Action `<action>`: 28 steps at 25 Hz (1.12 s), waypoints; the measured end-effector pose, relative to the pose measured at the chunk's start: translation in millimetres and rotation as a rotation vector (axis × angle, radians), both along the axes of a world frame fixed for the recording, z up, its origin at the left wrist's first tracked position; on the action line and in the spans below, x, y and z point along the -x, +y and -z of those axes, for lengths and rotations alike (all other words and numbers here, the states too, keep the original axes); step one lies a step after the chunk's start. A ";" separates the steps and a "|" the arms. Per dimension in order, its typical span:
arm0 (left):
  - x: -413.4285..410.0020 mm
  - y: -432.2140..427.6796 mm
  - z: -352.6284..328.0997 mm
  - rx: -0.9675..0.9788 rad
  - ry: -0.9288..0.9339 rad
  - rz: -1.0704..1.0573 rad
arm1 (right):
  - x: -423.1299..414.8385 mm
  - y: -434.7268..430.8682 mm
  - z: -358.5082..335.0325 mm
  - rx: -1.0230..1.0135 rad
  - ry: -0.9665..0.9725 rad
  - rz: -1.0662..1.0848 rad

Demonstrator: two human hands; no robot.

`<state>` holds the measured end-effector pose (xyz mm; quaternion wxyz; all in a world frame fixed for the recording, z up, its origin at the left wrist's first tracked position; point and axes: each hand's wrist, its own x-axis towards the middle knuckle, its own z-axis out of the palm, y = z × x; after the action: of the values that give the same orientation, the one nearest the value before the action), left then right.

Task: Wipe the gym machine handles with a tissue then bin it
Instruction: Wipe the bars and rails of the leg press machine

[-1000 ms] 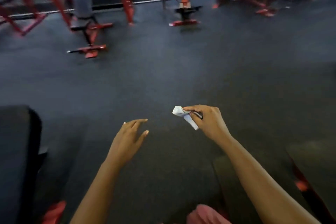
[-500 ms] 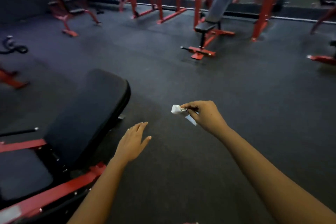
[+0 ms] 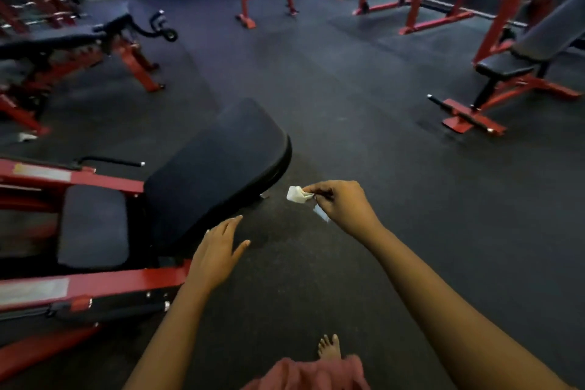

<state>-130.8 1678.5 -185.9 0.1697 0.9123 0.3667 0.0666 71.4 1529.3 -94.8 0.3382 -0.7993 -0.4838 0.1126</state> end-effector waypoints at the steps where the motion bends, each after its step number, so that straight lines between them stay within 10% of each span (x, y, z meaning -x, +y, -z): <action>1: -8.1 8.5 3.0 0.021 -0.001 -0.056 | -13.1 17.2 -1.7 0.019 0.001 -0.037; 18: 32.6 116.1 15.0 -0.026 0.053 -1.113 | 14.4 363.3 32.9 0.023 0.076 -1.138; 28: 159.3 183.4 109.9 0.255 -0.026 -1.394 | 156.2 464.1 149.1 0.265 0.370 -1.057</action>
<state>-290.1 1861.9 -295.7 0.1974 0.4374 0.8681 0.1270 -84.8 1993.4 -244.0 0.2119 -0.4515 -0.7322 0.4638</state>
